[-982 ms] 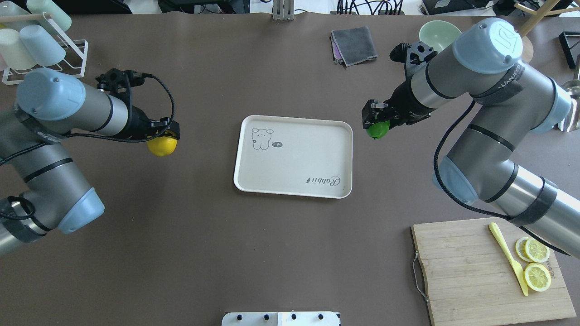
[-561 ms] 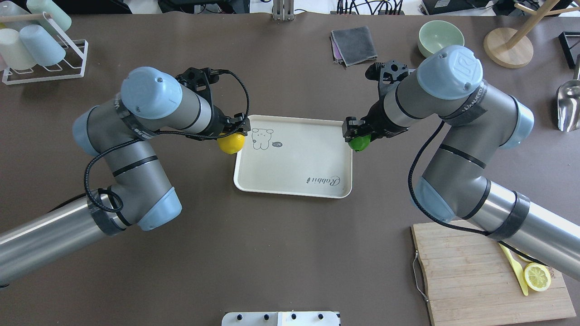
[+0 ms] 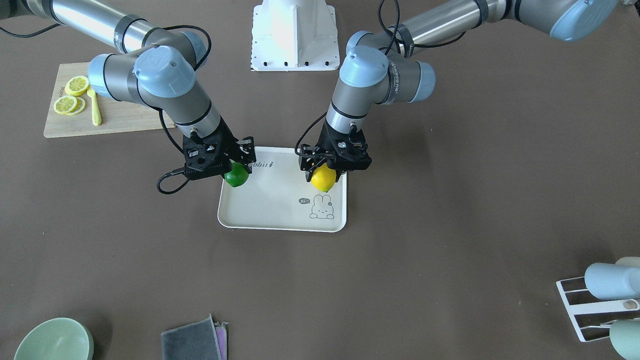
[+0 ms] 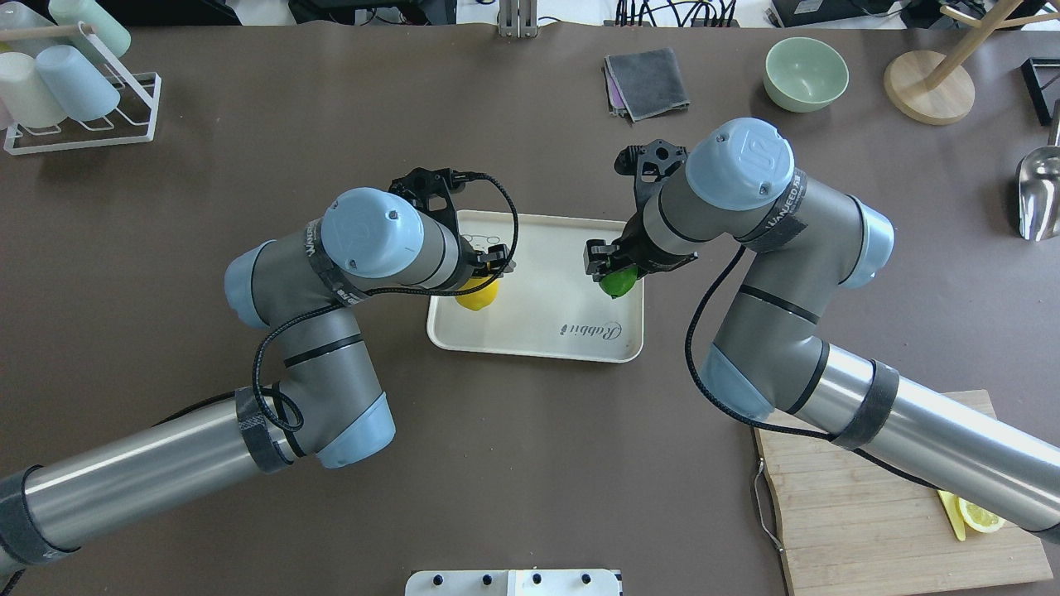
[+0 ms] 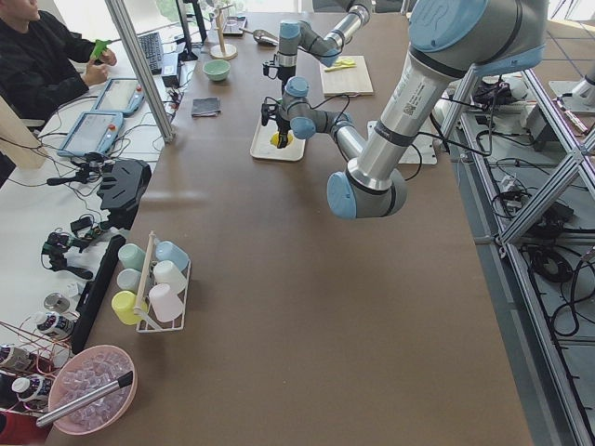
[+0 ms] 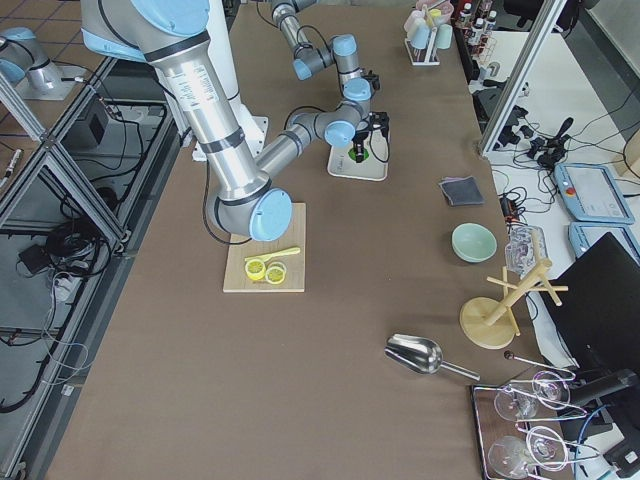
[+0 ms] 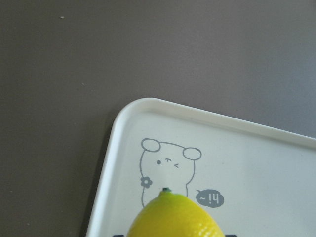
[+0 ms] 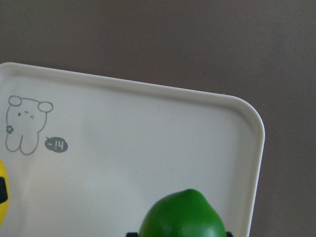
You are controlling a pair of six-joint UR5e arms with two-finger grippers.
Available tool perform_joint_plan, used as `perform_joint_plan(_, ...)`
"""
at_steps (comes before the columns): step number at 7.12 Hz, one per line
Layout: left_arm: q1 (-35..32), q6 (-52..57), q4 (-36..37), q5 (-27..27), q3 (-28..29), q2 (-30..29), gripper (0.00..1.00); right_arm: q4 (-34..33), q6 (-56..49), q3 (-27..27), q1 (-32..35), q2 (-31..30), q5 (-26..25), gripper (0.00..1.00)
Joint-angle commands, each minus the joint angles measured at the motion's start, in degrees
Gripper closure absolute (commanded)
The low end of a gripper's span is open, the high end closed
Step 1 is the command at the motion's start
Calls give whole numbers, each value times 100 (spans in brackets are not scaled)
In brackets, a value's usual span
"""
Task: Place all lemons on tray
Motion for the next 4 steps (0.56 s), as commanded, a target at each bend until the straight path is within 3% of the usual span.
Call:
perform_joint_plan(1,44,17,17,124,2,-14,3,-7,9,-370,-116,256,-205,0)
perform_joint_plan(4,-61,43,70,195,-428,29,2,-16,18,-390,40,301,-137,0)
